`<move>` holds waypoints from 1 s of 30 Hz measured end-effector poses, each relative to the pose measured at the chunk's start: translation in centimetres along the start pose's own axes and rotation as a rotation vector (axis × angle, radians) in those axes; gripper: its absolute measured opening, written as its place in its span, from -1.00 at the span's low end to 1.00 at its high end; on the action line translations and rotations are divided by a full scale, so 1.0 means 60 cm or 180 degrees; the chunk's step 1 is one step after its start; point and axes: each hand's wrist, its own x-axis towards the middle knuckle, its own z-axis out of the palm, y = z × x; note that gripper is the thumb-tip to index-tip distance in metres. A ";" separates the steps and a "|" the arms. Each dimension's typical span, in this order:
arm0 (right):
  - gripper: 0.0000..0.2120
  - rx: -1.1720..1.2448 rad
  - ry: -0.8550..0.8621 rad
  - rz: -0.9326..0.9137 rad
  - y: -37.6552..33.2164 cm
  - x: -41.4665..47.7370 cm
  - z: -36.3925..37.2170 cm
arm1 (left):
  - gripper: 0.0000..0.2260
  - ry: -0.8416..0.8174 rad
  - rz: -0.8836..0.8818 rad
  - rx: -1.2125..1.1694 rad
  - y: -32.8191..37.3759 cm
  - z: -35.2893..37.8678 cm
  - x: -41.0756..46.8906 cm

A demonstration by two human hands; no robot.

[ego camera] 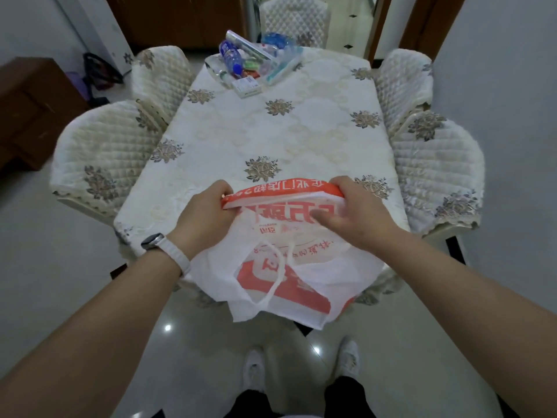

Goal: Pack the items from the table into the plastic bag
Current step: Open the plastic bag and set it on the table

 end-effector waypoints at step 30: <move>-0.73 -0.0134 0.0063 0.0832 0.135 0.091 0.077 | -0.65 -0.0585 0.0168 0.0501 -0.050 0.090 0.088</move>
